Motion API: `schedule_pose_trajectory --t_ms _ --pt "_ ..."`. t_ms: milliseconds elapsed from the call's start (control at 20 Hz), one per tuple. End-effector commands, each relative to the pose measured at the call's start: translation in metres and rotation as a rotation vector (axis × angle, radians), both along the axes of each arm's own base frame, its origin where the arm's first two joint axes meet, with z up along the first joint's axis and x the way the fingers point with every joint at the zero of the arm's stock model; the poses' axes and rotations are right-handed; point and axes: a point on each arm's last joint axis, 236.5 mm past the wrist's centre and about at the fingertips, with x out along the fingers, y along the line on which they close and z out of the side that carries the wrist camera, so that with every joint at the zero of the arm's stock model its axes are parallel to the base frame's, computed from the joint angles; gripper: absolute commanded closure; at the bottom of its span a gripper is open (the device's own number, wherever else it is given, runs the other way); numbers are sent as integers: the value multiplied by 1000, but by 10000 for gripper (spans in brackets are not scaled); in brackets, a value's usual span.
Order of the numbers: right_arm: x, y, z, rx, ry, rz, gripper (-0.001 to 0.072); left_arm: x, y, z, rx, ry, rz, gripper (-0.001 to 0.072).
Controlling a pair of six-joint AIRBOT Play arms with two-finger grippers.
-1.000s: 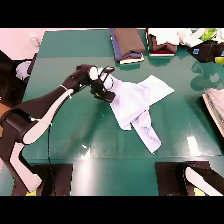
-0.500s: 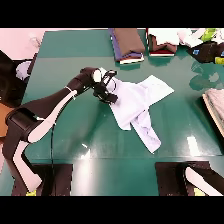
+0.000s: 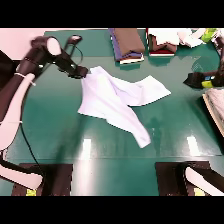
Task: Fold the shirts.
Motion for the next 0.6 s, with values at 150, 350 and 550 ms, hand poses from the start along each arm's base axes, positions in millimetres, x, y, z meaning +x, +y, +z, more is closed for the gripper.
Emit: schedule_pose_trajectory --t_ms 150,350,550 --pt "29 11 -88 -16 137 13 150 -1 42 16 20 -1 65 686" --pt "68 37 -120 6 188 35 150 -3 42 15 21 6 65 687" --pt "97 73 -147 63 253 63 150 -3 43 15 22 8 64 687"
